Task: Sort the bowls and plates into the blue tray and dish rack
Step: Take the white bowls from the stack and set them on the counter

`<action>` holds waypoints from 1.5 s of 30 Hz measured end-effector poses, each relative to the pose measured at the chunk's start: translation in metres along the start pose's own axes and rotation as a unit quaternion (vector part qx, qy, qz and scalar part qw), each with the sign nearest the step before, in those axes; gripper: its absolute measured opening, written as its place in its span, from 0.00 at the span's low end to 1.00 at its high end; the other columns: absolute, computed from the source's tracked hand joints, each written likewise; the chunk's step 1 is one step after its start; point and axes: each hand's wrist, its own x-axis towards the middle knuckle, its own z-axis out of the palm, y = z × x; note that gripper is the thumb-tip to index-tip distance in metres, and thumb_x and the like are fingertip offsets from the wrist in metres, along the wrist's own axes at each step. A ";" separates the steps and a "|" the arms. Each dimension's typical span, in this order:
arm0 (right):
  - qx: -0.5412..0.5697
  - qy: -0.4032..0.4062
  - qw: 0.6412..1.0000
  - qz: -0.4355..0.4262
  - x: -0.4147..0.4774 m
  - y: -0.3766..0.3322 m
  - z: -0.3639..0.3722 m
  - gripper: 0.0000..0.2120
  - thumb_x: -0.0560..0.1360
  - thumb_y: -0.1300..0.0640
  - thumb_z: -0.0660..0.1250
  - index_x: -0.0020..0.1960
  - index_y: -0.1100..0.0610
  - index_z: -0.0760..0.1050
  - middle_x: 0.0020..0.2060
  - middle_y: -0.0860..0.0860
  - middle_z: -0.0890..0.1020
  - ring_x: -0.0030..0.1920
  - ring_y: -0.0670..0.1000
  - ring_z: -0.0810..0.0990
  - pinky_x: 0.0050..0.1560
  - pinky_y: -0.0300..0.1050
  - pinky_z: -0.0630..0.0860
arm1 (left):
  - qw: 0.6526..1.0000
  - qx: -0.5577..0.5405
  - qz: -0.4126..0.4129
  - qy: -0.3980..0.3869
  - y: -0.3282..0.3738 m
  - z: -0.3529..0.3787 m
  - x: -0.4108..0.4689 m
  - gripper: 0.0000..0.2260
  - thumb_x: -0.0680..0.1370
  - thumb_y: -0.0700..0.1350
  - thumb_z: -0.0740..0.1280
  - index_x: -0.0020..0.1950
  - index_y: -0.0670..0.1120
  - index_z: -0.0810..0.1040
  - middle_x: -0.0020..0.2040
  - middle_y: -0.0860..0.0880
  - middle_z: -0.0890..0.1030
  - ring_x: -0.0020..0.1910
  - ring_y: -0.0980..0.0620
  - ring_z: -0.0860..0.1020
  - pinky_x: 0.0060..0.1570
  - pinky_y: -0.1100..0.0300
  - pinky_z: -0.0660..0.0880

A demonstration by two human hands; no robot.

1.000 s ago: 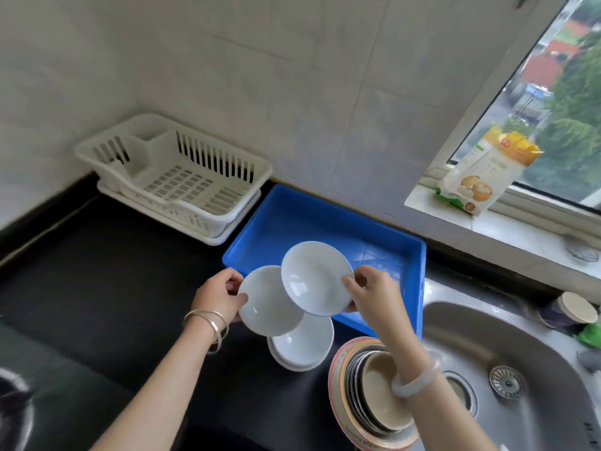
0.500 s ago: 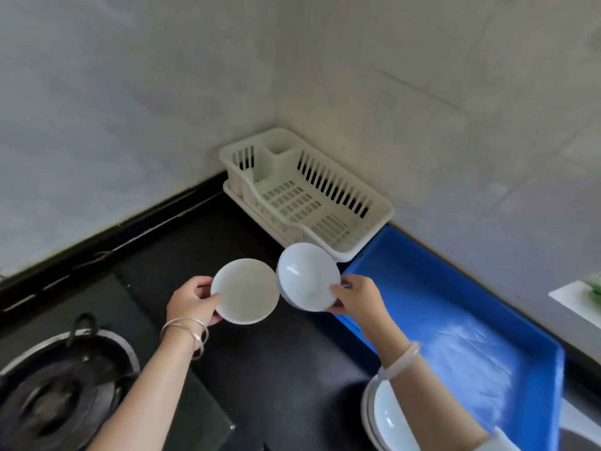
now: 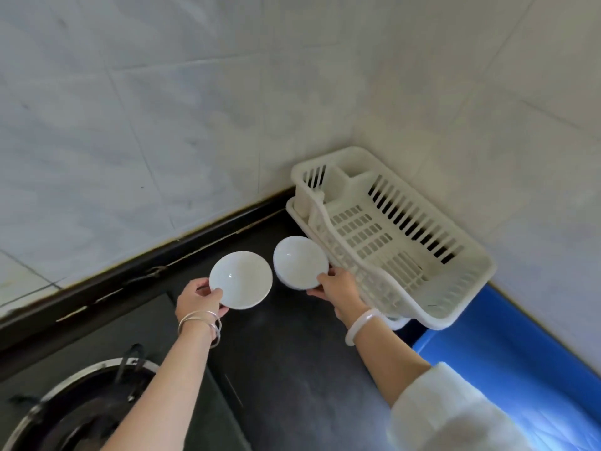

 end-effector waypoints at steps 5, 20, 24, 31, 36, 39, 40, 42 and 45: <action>-0.003 0.019 1.000 0.001 0.030 -0.001 0.027 0.05 0.75 0.68 0.62 0.50 0.62 0.70 0.55 0.60 0.74 0.57 0.62 0.78 0.27 0.37 0.80 | 1.000 -0.009 -0.005 0.027 0.003 0.006 0.027 0.15 0.72 0.30 0.65 0.56 0.42 0.75 0.60 0.40 0.77 0.58 0.39 0.76 0.47 0.46 0.80; 0.101 -0.025 0.993 0.046 0.049 0.003 0.047 0.14 0.77 0.65 0.62 0.62 0.60 0.68 0.55 0.60 0.76 0.45 0.53 0.80 0.47 0.47 0.81 | 0.995 -0.085 -0.046 0.017 -0.006 0.012 0.051 0.17 0.74 0.32 0.64 0.60 0.45 0.72 0.61 0.42 0.75 0.58 0.40 0.76 0.46 0.50 0.78; 0.191 -0.038 0.980 0.050 0.043 0.013 0.047 0.21 0.78 0.64 0.62 0.70 0.57 0.65 0.60 0.58 0.75 0.55 0.57 0.80 0.43 0.43 0.81 | 0.970 -0.205 -0.128 -0.009 -0.013 0.015 0.043 0.17 0.76 0.36 0.63 0.64 0.47 0.70 0.62 0.42 0.72 0.53 0.39 0.77 0.46 0.50 0.77; 0.179 -0.038 0.982 0.036 0.051 0.001 0.063 0.22 0.78 0.64 0.62 0.72 0.57 0.65 0.61 0.59 0.76 0.52 0.55 0.82 0.40 0.39 0.80 | 0.964 -0.237 -0.118 0.017 -0.008 0.021 0.045 0.16 0.75 0.34 0.64 0.61 0.45 0.73 0.67 0.41 0.70 0.62 0.36 0.74 0.45 0.51 0.78; 0.166 -0.034 0.985 0.030 0.061 -0.011 0.079 0.22 0.78 0.64 0.62 0.72 0.58 0.65 0.61 0.58 0.77 0.46 0.50 0.82 0.44 0.41 0.80 | 0.963 -0.241 -0.114 0.038 -0.003 0.024 0.051 0.13 0.74 0.35 0.65 0.57 0.47 0.74 0.67 0.42 0.71 0.62 0.37 0.73 0.45 0.52 0.79; 0.162 -0.034 0.986 0.029 0.065 -0.014 0.085 0.22 0.78 0.64 0.62 0.72 0.58 0.65 0.62 0.58 0.77 0.46 0.50 0.82 0.45 0.41 0.80 | 0.960 -0.252 -0.110 0.042 0.000 0.026 0.056 0.12 0.74 0.36 0.66 0.56 0.47 0.74 0.66 0.41 0.71 0.62 0.37 0.74 0.44 0.53 0.78; 0.160 -0.034 0.986 0.028 0.066 -0.014 0.086 0.22 0.78 0.64 0.62 0.72 0.59 0.65 0.62 0.59 0.77 0.46 0.50 0.82 0.46 0.41 0.80 | 0.960 -0.253 -0.109 0.044 0.000 0.026 0.057 0.12 0.74 0.36 0.66 0.55 0.47 0.74 0.66 0.41 0.71 0.62 0.37 0.74 0.44 0.53 0.78; 0.158 -0.033 0.987 0.027 0.067 -0.015 0.088 0.22 0.78 0.64 0.62 0.72 0.59 0.65 0.62 0.60 0.76 0.47 0.50 0.81 0.48 0.43 0.80 | 0.960 -0.254 -0.108 0.047 0.001 0.026 0.059 0.12 0.74 0.36 0.66 0.55 0.47 0.74 0.66 0.42 0.71 0.62 0.38 0.74 0.44 0.53 0.79; 0.145 -0.042 0.988 0.029 0.066 -0.019 0.089 0.23 0.79 0.64 0.61 0.72 0.59 0.64 0.60 0.61 0.77 0.50 0.53 0.81 0.48 0.43 0.80 | 0.960 -0.251 -0.107 0.054 0.000 0.028 0.059 0.13 0.74 0.37 0.67 0.57 0.47 0.74 0.66 0.42 0.71 0.62 0.38 0.74 0.45 0.52 0.79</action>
